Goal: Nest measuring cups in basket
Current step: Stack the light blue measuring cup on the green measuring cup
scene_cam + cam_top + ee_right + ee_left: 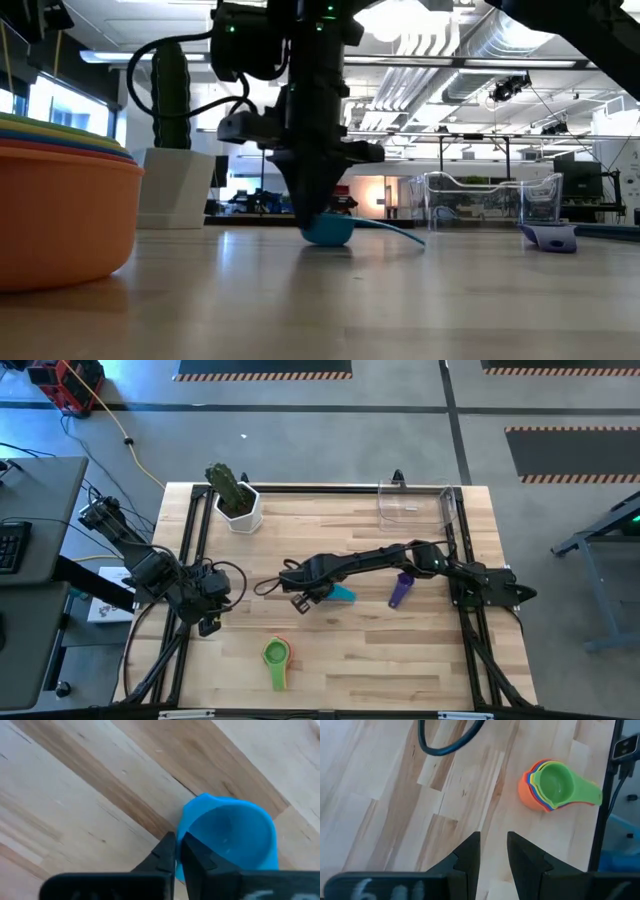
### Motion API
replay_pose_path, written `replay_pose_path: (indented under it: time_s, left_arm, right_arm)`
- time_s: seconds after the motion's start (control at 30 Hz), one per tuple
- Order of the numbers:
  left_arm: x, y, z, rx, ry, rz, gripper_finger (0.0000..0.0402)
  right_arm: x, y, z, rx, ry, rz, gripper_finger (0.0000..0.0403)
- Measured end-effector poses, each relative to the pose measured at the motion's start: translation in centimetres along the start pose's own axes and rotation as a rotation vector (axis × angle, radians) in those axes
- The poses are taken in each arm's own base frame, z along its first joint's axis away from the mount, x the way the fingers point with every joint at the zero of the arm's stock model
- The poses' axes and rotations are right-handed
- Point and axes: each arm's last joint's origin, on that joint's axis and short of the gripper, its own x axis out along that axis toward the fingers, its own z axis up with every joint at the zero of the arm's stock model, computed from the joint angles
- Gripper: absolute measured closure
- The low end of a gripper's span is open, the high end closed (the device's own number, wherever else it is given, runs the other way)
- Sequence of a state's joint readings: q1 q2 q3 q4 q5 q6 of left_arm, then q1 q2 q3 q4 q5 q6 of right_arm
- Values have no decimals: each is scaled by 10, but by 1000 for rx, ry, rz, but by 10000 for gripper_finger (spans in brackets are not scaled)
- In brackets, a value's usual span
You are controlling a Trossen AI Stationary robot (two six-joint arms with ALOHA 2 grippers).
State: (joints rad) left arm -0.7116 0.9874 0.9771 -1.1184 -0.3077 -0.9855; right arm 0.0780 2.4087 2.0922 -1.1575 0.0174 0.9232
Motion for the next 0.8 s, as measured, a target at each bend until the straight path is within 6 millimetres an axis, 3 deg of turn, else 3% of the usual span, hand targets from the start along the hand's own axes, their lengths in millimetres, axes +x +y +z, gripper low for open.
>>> replay_pose_path:
  time_s: [0.23,0.37,0.6,0.8]
  left_arm:
    - [0,5,-5,129,72,30,314]
    - [-1,11,-9,197,115,83,314]
    - [-2,14,-10,304,134,111,314]
    - [-2,14,-10,400,139,105,314]
  right_arm:
    - [-2,7,-6,203,39,38,399]
    - [-20,23,-14,284,11,96,400]
    - [-68,50,-31,474,-91,214,401]
    - [-81,75,-58,613,-68,360,402]
